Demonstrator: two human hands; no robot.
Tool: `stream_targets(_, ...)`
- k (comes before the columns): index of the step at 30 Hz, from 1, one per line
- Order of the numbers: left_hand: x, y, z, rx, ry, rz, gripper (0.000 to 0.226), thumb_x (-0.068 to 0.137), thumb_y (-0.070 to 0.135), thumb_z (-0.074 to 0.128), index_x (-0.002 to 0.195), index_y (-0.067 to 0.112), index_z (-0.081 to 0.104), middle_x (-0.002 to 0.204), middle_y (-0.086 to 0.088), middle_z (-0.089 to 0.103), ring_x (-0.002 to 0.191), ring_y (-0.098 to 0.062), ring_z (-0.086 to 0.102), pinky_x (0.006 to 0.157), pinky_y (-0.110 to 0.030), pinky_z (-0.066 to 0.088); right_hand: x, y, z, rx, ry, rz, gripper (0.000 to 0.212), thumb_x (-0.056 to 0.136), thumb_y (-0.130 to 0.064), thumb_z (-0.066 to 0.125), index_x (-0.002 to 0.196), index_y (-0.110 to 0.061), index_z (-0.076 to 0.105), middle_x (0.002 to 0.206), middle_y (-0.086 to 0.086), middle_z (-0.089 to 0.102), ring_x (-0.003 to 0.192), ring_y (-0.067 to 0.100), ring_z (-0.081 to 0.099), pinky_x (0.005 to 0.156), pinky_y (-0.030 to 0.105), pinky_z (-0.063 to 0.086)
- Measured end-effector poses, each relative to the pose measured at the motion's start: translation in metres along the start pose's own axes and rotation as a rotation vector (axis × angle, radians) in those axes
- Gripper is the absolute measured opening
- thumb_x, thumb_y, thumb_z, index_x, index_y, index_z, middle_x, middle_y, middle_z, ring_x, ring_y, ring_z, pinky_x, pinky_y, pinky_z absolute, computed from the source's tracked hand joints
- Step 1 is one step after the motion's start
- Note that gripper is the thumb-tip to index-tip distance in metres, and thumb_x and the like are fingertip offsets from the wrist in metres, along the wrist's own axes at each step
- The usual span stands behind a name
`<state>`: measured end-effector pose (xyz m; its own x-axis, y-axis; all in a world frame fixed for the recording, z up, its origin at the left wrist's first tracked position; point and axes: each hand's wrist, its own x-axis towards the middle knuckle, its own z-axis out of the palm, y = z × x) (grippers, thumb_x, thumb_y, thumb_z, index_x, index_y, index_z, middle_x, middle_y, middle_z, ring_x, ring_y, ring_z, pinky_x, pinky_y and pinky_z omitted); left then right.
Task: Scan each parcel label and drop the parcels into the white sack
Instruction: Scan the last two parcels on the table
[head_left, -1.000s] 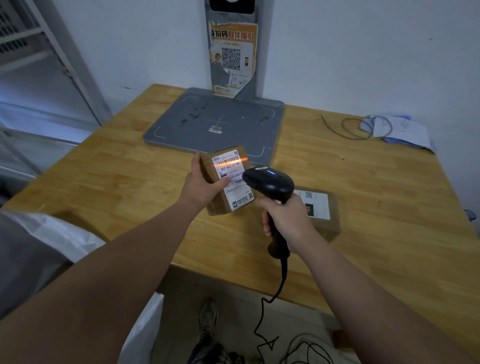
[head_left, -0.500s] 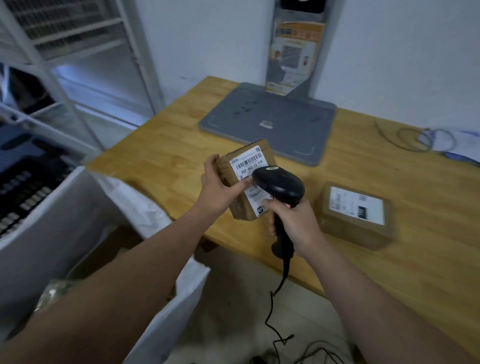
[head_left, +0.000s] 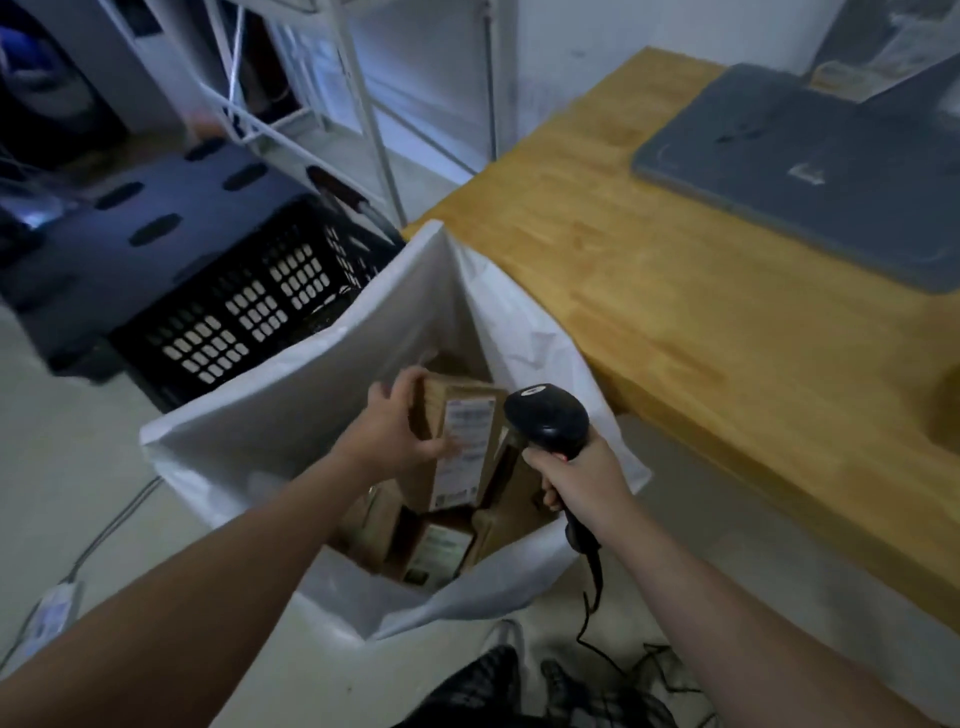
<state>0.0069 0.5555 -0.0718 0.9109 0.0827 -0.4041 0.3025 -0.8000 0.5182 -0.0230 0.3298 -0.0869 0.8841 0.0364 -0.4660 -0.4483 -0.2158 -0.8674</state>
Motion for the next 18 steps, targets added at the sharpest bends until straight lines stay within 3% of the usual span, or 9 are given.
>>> stream_targets(5, 0.017, -0.018, 0.013, 0.345, -0.057, -0.167, 0.101, 0.074, 0.059, 0.071, 0.149, 0.035, 0.007, 0.139, -0.014, 0.027, 0.118, -0.035, 0.049, 0.093, -0.044, 0.049, 0.005, 0.008, 0.023, -0.055, 0.066, 0.053, 0.031, 0.084, -0.02, 0.071, 0.111, -0.014, 0.056, 0.054, -0.002, 0.059, 0.042, 0.011, 0.056, 0.045, 0.024, 0.045)
stream_targets(7, 0.022, -0.025, 0.008, 0.543, -0.117, -0.181, 0.101, 0.074, 0.063, 0.067, 0.149, 0.031, 0.008, 0.138, -0.017, 0.027, 0.121, -0.038, 0.044, 0.096, -0.045, 0.043, 0.01, 0.009, 0.026, -0.075, 0.086, 0.052, 0.03, 0.085, -0.019, 0.07, 0.111, -0.015, 0.056, 0.055, -0.001, 0.059, 0.042, 0.011, 0.055, 0.046, 0.024, 0.045)
stream_targets(9, 0.027, -0.03, 0.002, 0.589, -0.138, -0.186, 0.099, 0.075, 0.066, 0.064, 0.149, 0.03, 0.009, 0.139, -0.018, 0.027, 0.123, -0.039, 0.042, 0.098, -0.046, 0.04, 0.015, 0.008, 0.027, -0.085, 0.097, 0.047, 0.028, 0.085, -0.018, 0.069, 0.109, -0.016, 0.056, 0.054, 0.0, 0.058, 0.043, 0.011, 0.056, 0.047, 0.025, 0.045)
stream_targets(15, 0.071, -0.007, -0.008, 0.577, 0.253, 0.193, 0.098, 0.076, 0.067, 0.057, 0.151, 0.033, 0.004, 0.134, -0.018, 0.033, 0.118, -0.035, 0.042, 0.099, -0.044, 0.035, 0.047, -0.003, 0.035, -0.113, 0.145, 0.029, 0.025, 0.085, -0.02, 0.07, 0.106, -0.012, 0.058, 0.057, 0.0, 0.06, 0.045, 0.011, 0.058, 0.049, 0.025, 0.047)
stream_targets(18, 0.1, -0.001, 0.011, 0.751, 0.27, 0.337, 0.096, 0.083, 0.065, 0.053, 0.152, 0.034, -0.007, 0.143, -0.021, 0.027, 0.122, -0.037, 0.038, 0.1, -0.045, 0.032, 0.067, -0.005, 0.039, -0.144, 0.162, 0.005, 0.024, 0.085, -0.021, 0.07, 0.105, -0.013, 0.059, 0.063, 0.0, 0.061, 0.052, 0.014, 0.06, 0.052, 0.028, 0.048)
